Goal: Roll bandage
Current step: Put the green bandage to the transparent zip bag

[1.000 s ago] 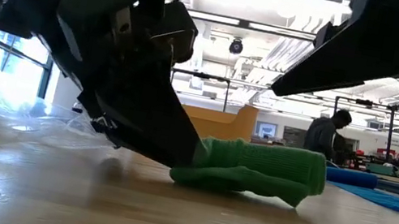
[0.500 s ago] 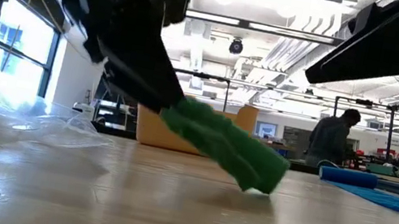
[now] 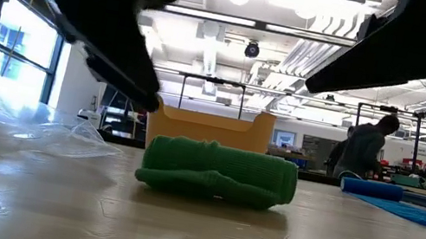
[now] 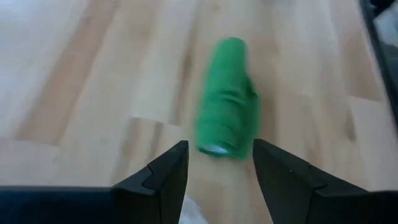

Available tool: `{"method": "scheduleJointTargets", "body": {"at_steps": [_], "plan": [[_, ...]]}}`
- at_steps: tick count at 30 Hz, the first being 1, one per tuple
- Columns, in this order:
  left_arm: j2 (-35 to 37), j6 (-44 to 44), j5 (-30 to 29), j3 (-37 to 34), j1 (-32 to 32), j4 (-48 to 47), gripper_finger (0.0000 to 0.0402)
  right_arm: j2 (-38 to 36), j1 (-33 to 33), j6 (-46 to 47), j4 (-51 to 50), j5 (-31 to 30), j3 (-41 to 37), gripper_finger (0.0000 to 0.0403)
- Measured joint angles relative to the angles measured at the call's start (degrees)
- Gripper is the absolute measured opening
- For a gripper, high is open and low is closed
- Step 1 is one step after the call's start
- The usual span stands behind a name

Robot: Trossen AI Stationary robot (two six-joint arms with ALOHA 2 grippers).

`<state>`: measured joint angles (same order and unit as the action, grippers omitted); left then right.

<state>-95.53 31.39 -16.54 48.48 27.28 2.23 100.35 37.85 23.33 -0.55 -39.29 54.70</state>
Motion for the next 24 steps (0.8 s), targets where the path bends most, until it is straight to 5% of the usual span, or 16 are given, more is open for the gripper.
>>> {"method": "scheduleJointTargets", "body": {"at_steps": [11,24], "plan": [[0.6,-0.2,-8.6,12.2,3.8,-20.1,0.0172,-0.6,2.0,-0.3,1.7,0.5,0.0,0.0162],[1.3,-3.8,-9.9,13.1,5.9,-11.3,0.0172,-0.6,3.0,3.7,2.8,2.6,0.0,0.0162]]}}
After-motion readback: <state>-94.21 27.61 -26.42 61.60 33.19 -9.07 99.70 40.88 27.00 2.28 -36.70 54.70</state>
